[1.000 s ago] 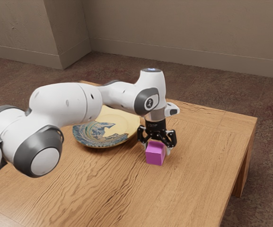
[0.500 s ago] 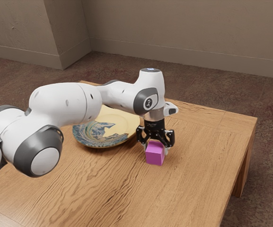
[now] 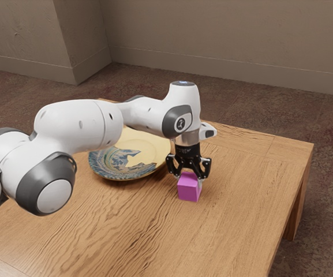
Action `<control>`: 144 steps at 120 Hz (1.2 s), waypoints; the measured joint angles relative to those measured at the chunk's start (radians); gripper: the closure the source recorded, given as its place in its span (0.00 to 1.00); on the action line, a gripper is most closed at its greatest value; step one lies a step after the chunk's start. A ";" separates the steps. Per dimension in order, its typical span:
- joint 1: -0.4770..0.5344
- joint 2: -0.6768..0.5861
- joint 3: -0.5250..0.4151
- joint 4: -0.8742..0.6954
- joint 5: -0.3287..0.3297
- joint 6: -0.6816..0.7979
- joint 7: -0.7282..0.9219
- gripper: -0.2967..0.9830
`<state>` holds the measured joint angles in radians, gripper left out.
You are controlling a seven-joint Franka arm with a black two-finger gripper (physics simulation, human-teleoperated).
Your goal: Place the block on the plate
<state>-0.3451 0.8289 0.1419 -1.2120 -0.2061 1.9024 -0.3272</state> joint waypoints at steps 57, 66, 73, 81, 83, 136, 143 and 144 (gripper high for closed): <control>0.042 -0.132 0.172 0.073 0.018 -0.169 -0.004 0.51; 0.111 -0.130 0.166 0.073 0.012 -0.188 -0.004 0.51; 0.153 -0.119 0.153 0.073 0.008 -0.198 -0.003 0.51; 0.190 -0.103 0.130 0.073 0.003 -0.202 -0.003 0.51; 0.196 -0.100 0.126 0.073 0.003 -0.202 -0.002 0.51; 0.256 -0.057 0.096 0.073 -0.006 -0.200 0.009 0.37; 0.256 -0.058 0.096 0.073 -0.007 -0.200 0.012 0.33; 0.256 -0.058 0.096 0.073 -0.007 -0.200 0.012 0.33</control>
<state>-0.0890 0.7709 0.2376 -1.1386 -0.2134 1.7020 -0.3151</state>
